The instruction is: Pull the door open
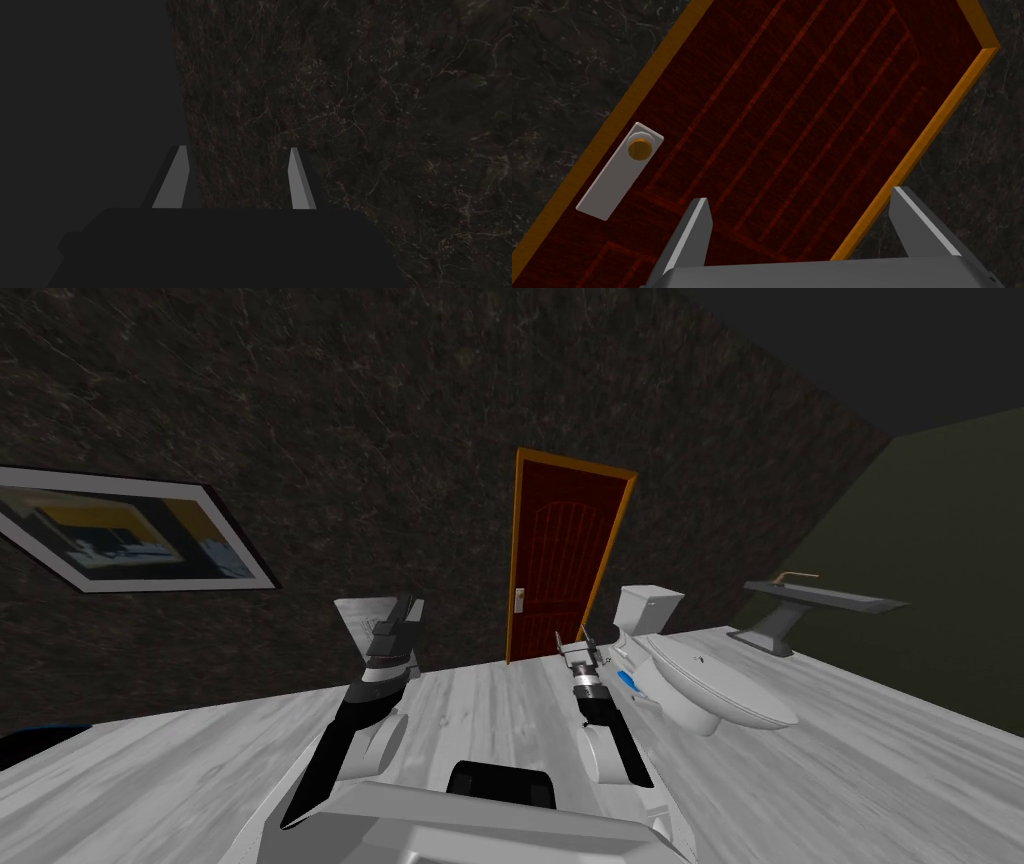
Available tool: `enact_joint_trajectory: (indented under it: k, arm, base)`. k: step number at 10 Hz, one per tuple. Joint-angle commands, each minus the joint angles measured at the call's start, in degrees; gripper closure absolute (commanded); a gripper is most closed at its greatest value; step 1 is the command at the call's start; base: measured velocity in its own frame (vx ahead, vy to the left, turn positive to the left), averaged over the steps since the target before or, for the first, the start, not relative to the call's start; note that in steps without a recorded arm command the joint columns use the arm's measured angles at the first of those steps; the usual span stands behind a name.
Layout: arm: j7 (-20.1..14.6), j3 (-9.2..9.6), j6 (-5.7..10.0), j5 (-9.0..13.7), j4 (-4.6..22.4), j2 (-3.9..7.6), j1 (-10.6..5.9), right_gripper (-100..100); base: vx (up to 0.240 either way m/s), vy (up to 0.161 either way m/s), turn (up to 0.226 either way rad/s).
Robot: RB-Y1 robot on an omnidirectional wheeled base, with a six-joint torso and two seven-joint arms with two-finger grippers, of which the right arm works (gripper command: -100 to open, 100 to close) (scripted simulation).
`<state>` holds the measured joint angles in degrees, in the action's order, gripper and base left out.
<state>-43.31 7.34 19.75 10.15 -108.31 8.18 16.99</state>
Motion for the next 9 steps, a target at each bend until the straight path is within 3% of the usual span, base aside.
enact_joint_trajectory:
  k: [1,9]
  arm:
    - [-2.70,0.21,-0.01,0.71,2.08,0.62,-1.00,-100]
    - [-14.86,1.28,-0.34,4.04,11.79,3.21,-5.67,-100]
  base:
    - [0.093,0.032,0.059]
    - [0.107,0.022,0.064]
